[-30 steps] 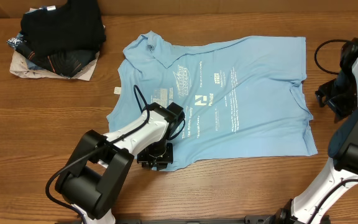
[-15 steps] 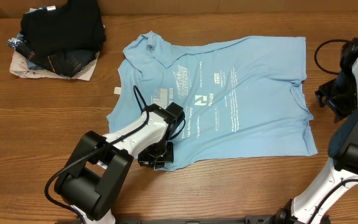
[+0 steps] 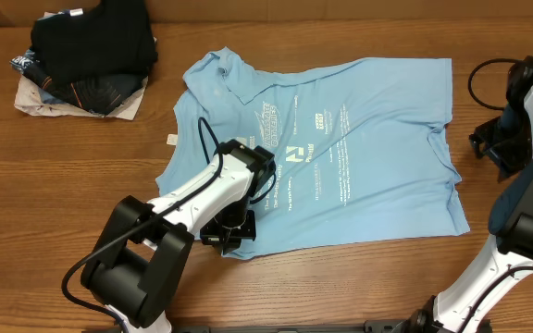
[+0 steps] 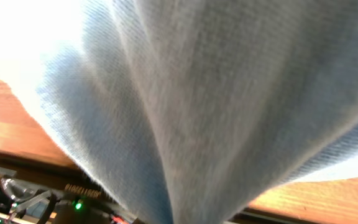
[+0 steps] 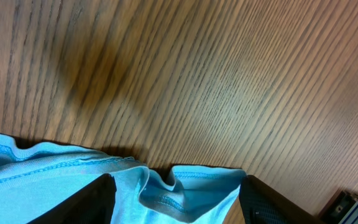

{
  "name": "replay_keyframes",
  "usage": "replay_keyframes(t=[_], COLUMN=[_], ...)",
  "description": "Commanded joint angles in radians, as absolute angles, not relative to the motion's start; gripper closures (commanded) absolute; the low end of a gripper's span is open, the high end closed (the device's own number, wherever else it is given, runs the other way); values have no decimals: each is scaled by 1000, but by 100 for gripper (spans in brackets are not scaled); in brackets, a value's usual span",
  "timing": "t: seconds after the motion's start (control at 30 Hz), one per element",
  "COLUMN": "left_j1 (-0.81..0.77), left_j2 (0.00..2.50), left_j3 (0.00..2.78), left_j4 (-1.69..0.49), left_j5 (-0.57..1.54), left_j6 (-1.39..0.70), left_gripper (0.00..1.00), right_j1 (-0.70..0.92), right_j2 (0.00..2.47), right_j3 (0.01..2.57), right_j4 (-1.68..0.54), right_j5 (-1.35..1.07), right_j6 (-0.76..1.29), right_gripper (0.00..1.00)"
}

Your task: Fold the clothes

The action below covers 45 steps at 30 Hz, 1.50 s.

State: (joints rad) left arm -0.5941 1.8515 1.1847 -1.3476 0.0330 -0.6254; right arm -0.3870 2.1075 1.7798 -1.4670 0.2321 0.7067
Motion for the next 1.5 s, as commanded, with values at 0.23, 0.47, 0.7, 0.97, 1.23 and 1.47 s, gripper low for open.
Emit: replay_keyframes(t=[0.23, 0.47, 0.7, 0.97, 1.23, 1.47], left_j1=[-593, -595, -596, -606, -623, -619], left_j2=[1836, 1836, 1836, 1836, 1836, 1836], left_j3=[1226, 1234, 1342, 1514, 1670, 1671], left_j4=[-1523, -1518, -1582, -1565, -1554, -1528], left_j5=[22, 19, 97, 278, 196, -19], left_j6=[-624, -625, -624, -603, -636, -751], left_gripper=[96, 96, 96, 96, 96, 94], right_j1=[-387, -387, -387, -387, -386, -376], right_j2=[2099, 2099, 2072, 1930, 1831, 1827], right_j3=[1778, 1778, 1779, 1779, 1778, 1623], right_j4=[-1463, -1460, -1467, -1505, -1552, -1520], right_j5=[218, 215, 200, 178, 175, 97], right_j6=[707, 707, 712, 754, 757, 756], right_gripper=[33, 33, 36, 37, 34, 34])
